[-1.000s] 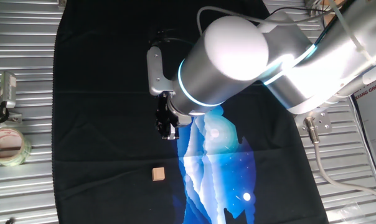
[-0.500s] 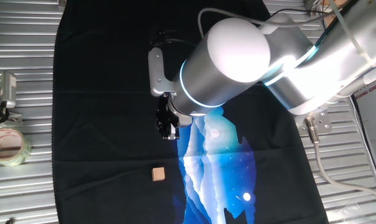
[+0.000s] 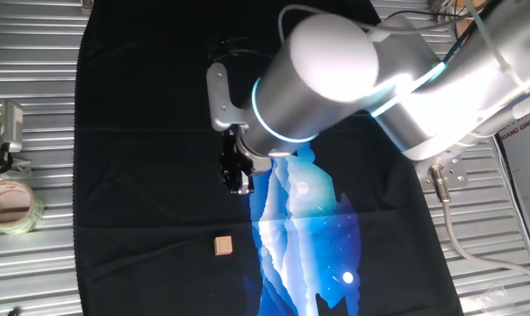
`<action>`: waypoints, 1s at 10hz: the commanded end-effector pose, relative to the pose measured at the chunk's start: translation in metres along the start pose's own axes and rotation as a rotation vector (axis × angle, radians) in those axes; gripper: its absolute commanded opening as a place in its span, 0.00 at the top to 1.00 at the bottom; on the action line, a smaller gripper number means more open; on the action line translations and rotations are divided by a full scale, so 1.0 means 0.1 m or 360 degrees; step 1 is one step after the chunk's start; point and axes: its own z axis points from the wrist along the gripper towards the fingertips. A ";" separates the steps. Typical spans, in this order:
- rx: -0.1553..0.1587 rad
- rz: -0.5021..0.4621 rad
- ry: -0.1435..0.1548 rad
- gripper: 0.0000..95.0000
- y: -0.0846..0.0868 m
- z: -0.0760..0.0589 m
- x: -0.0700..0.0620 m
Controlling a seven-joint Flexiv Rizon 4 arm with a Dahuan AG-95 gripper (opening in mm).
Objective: Approach and touch the side of the small block
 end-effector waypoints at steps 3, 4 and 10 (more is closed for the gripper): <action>-0.0097 -0.0204 0.0089 1.00 0.01 0.01 -0.02; -0.0106 -0.0242 0.0108 1.00 0.01 0.01 -0.02; -0.0143 -0.0222 0.0174 1.00 0.01 0.01 -0.02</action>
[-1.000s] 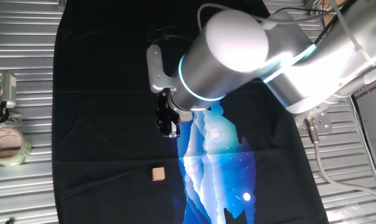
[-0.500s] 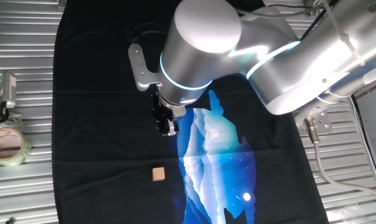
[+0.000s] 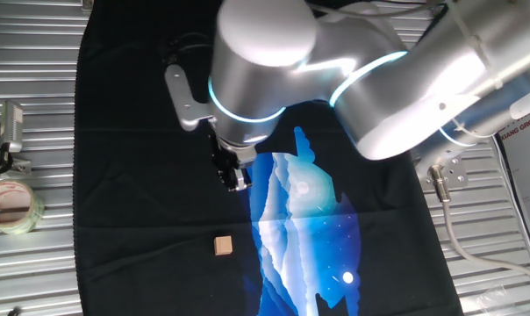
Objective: Approach and touch the side of the small block
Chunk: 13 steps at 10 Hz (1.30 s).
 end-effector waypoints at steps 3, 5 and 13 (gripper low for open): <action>0.0034 -0.0095 0.0021 1.00 0.00 -0.01 0.02; 0.0018 -0.0124 0.0017 1.00 0.00 -0.01 0.02; 0.0021 -0.0082 0.0029 1.00 0.00 -0.01 0.02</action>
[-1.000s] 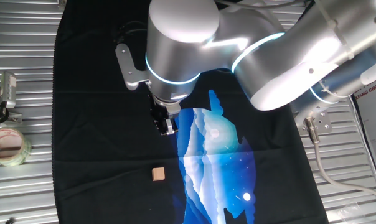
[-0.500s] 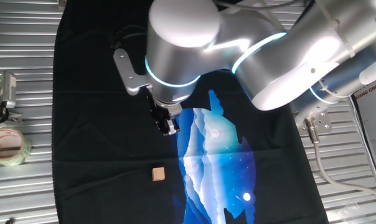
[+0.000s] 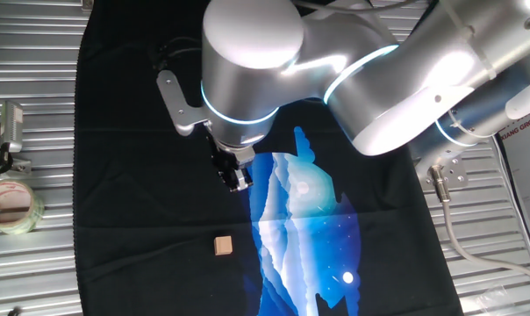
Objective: Approach and touch the side of the small block
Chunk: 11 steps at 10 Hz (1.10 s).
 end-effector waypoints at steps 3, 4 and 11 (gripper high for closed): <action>-0.0037 0.0167 -0.0002 1.00 0.00 0.00 -0.01; -0.0056 0.0227 -0.0010 1.00 0.00 0.00 -0.01; -0.0101 0.0428 -0.0032 1.00 0.13 0.12 -0.15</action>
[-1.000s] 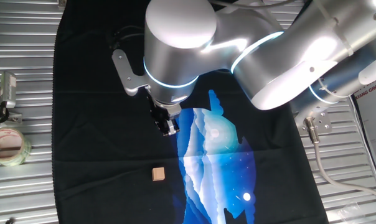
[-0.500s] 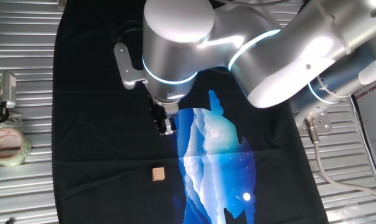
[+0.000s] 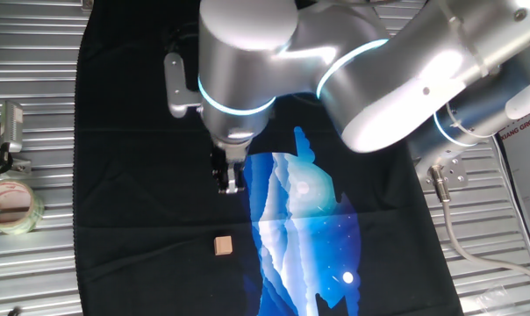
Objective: Approach and touch the side of the small block
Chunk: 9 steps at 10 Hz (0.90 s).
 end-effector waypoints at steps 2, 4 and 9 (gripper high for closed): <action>-0.0001 0.0010 -0.0036 1.00 0.04 0.07 -0.01; 0.0021 0.0008 -0.0051 1.00 0.05 0.12 0.00; 0.0083 0.0030 -0.0077 1.00 0.11 0.23 0.01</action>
